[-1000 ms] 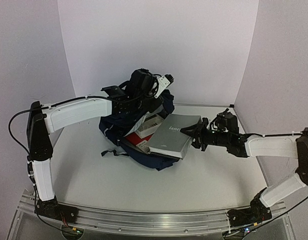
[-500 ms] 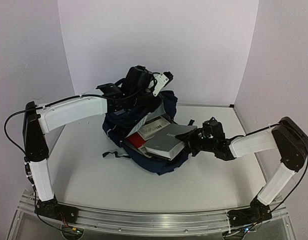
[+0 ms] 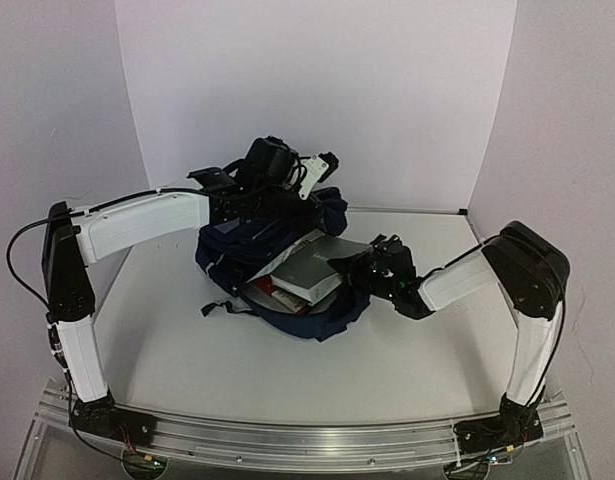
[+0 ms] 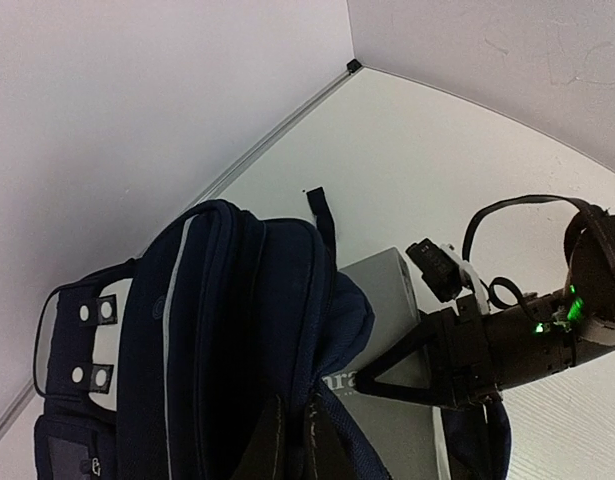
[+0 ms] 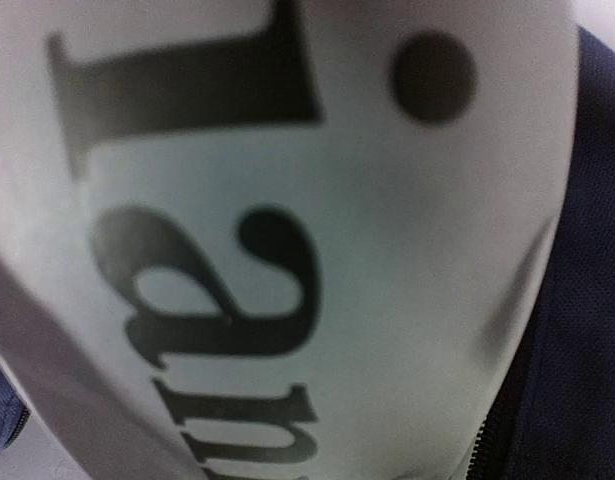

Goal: Pack the student bag
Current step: Place the book in the student bag.

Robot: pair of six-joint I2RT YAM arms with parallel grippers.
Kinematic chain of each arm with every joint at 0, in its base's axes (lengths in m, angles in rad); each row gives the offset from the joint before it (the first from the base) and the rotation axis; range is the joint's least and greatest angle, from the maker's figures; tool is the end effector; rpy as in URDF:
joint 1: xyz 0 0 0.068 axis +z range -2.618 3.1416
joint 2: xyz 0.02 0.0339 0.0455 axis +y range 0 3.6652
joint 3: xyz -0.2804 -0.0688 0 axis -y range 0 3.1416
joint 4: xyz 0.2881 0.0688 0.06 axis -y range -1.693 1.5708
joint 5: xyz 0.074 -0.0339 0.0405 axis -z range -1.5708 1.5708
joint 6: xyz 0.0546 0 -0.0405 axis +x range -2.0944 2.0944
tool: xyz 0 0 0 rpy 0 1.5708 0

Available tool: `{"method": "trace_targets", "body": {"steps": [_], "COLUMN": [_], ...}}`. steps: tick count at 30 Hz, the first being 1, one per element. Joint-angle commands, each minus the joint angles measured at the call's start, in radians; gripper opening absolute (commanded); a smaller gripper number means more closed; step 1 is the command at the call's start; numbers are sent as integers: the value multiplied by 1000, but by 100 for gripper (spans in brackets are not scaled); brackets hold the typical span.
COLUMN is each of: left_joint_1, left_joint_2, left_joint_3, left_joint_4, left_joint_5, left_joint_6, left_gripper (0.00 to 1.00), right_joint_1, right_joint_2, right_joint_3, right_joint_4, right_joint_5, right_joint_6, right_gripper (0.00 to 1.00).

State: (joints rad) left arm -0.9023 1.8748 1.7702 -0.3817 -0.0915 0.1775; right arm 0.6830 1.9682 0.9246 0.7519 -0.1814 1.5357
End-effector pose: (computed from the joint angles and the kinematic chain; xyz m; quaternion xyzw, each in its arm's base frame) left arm 0.3201 -0.3973 0.3506 0.4196 0.7461 -0.1461 0.4959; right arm 0.3410 0.2902 0.1165 0.2812 0.7499 0.5646 0.1996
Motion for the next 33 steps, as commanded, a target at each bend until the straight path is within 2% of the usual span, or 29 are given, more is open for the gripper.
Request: {"method": "trace_targets", "body": {"steps": [1,14,18,24,27,33], "left_joint_1": [-7,52,54,88,102,108], "left_joint_2": [-142,-58,-57,-100,-130,-155], "left_joint_3": [77,23,0,-51,-87,-106], "left_joint_4": [222,251,254,254,262,242], "left_joint_5": [255,435,415,374,359,340], "left_joint_6": [-89,-284,-296,-334,-338,-316], "left_gripper": [0,0,0,0,0,0], "right_joint_1": [15,72,82,82,82,82], "right_joint_2": [98,166,183,161,95,-77], "right_joint_3": [91,176,222,234,192,122], "right_joint_4": [56,18,14,-84,-150,-346], "right_joint_5": [18,-16,-3,22,62,167], "right_joint_6": [-24,-35,-50,-105,-144,-267], "right_gripper": [28,33,34,50,56,77]}}
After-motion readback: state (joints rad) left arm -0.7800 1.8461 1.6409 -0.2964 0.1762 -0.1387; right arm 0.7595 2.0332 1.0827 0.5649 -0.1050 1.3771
